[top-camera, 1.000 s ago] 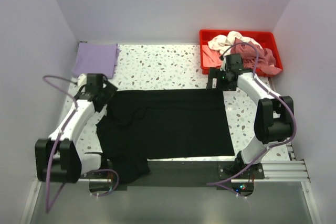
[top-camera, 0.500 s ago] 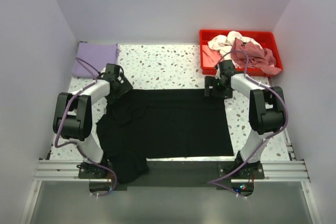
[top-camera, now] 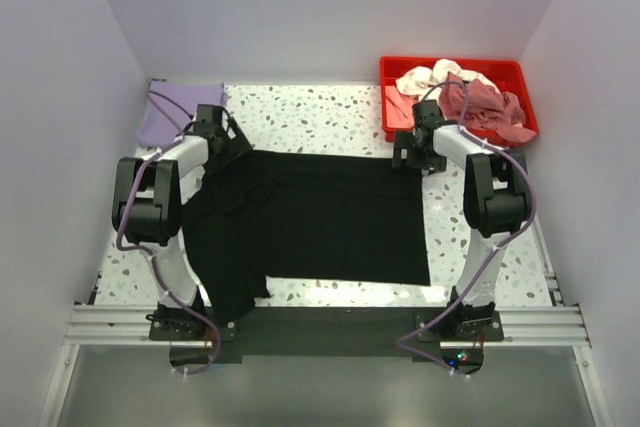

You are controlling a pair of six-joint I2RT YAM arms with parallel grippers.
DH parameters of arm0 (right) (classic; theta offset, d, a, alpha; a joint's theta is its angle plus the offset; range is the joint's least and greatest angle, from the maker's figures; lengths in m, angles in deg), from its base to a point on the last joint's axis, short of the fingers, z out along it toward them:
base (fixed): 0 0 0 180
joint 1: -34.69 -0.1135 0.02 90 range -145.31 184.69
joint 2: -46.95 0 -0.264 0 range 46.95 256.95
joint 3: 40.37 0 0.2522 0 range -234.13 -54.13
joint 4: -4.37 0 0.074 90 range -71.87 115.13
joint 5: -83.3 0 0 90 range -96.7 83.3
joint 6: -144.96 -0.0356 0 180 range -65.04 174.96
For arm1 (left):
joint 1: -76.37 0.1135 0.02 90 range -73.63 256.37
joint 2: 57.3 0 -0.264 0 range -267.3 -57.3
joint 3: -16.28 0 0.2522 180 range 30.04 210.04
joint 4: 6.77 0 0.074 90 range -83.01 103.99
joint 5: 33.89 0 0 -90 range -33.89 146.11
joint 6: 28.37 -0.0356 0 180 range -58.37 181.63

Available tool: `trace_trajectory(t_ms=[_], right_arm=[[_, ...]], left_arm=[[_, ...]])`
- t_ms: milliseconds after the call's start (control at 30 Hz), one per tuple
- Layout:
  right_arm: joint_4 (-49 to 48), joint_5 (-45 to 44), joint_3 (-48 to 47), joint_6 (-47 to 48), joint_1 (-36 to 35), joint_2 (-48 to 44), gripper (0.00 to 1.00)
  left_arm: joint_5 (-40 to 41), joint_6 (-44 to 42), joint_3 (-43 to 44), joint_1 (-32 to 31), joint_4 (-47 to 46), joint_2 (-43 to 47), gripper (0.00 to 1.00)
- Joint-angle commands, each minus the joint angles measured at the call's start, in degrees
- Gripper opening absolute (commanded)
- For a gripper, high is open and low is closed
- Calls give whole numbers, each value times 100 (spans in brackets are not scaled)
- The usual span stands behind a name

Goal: Fold and stack the t-shirts
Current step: Fold the tshirt

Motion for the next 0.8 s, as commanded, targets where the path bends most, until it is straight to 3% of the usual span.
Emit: trace_trajectory(t_ms=[0,300,500,767], right_arm=[[197,-386,-174,33,74,179,99],[250,81,53,315,-5,-999,99],[162,564,702,192,-347,-1754,99],[-128,767,1152,25,-726,-1703,99]], left_arm=[[-430,-193,29,21,-26,-257,100],[-447,-360,108,-31,9,630,100],[-360,-193,-506,-49,80,1334,100],[220,-35,-1323,47,405,1887,100]])
